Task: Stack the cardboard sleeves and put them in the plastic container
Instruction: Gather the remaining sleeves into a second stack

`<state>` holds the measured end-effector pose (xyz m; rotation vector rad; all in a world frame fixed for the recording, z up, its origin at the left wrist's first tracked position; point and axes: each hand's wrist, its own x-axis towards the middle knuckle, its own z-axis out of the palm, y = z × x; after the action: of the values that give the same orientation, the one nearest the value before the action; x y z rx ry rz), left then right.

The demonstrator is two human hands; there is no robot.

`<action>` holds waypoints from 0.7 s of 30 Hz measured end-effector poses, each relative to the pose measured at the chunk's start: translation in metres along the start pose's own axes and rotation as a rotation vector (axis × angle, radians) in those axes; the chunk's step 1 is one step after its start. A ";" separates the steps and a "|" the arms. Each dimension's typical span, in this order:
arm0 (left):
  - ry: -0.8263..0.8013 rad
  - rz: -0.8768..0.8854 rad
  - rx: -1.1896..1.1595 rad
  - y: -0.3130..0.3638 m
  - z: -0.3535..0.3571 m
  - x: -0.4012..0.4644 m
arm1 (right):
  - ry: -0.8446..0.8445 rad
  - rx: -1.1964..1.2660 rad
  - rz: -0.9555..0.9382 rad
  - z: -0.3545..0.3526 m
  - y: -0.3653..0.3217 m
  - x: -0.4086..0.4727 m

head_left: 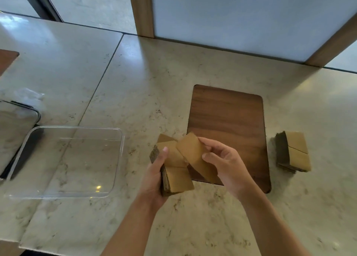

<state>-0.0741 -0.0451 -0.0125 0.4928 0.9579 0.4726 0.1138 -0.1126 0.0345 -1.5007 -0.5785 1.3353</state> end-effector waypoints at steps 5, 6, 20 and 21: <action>-0.115 -0.157 0.031 0.002 -0.004 0.000 | -0.482 -0.328 0.030 -0.033 -0.025 -0.001; -0.151 -0.184 0.018 0.003 -0.005 0.001 | -0.530 -0.447 -0.001 -0.033 -0.028 0.003; -0.123 -0.099 -0.415 -0.027 -0.001 -0.005 | 0.317 -0.393 -0.490 0.057 0.054 -0.004; -0.086 -0.073 -0.451 -0.028 0.000 -0.005 | 0.314 -0.358 -0.503 0.066 0.062 -0.006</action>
<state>-0.0727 -0.0703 -0.0256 0.0692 0.7540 0.5772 0.0350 -0.1176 -0.0105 -1.6626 -0.9481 0.6157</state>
